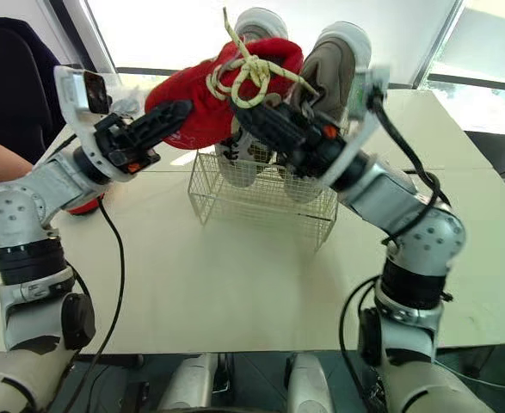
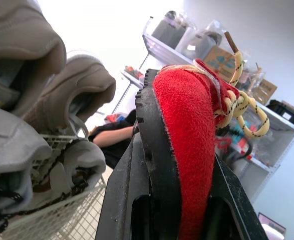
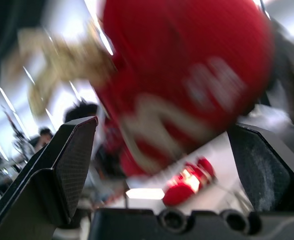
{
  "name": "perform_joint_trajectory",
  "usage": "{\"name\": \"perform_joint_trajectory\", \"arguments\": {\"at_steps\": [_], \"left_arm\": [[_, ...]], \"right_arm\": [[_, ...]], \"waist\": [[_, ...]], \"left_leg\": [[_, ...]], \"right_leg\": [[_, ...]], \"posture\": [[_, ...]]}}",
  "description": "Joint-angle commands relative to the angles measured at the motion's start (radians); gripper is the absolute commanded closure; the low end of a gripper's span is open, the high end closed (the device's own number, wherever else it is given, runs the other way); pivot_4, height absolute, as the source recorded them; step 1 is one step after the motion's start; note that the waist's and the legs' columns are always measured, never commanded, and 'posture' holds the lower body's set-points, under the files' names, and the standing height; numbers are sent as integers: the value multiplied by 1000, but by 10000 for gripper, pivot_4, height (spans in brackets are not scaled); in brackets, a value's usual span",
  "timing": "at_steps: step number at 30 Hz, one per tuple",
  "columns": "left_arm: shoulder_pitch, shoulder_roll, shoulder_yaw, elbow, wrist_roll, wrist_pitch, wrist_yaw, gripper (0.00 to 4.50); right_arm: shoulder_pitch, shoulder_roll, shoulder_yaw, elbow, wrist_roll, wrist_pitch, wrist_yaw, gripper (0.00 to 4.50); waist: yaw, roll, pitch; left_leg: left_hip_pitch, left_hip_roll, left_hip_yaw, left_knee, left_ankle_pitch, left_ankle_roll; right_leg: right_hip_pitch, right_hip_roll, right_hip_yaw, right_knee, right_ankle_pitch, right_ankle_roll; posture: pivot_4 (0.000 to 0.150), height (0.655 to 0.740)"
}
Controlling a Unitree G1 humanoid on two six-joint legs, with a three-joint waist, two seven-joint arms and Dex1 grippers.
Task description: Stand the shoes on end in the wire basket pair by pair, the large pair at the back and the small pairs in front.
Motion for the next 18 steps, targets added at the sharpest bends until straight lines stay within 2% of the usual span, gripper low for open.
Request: {"name": "perform_joint_trajectory", "arguments": {"at_steps": [1, 6, 7, 9, 14, 16, 18], "left_arm": [[7, 0, -8, -38, 6, -35, 4, 42549], [22, -9, -24, -55, 18, -67, 17, 42549], [23, -13, -25, -58, 19, -73, 22, 42549], [26, -20, -28, -68, 19, -84, 30, 42549], [24, -12, -34, -64, -19, -48, 92, 42549], [24, -9, -35, -68, -17, -53, 104, 42549], [22, 5, -36, -72, -37, -38, 103, 32165]], "right_arm": [[-42, 18, 0, -2, 53, -55, -50, 713], [-78, 39, 30, 30, 58, -92, -59, 713], [-83, 40, 38, 36, 52, -95, -57, 2960], [-86, 37, 53, 43, 44, -98, -51, 8365], [-90, 16, 71, 43, 48, -98, -36, 31712], [-93, 10, 73, 45, 50, -97, -37, 38403], [-97, -9, 76, 46, 50, -89, -35, 39148]], "waist": [[0, 0, 0], [-6, 0, 0], [-6, 0, 0], [-5, 0, 0], [-4, 0, 0], [-4, 0, 0], [-5, 0, 0]], "left_leg": [[0, 0, 0, 0, 0, 0], [0, 0, 0, 0, 0, 0], [0, 0, 0, 0, 0, 0], [0, 0, 0, 0, 0, 0], [0, 0, 0, 0, 0, 0], [0, 0, 0, 0, 0, 0], [0, 0, 0, 0, 0, 0]], "right_leg": [[0, 0, 0, -1, 0, 0], [0, 0, 0, -1, 0, 0], [0, 0, 0, 0, 0, 0], [0, 1, 0, 0, 0, 0], [0, 0, 0, -1, 0, 0], [0, 0, 0, -1, 0, 0], [0, 0, 0, -1, 0, 0]], "posture": [[1500, 7400], [1500, 7400], [1500, 7400], [1500, 7400], [1500, 7400], [1500, 7400], [1500, 7400]]}}
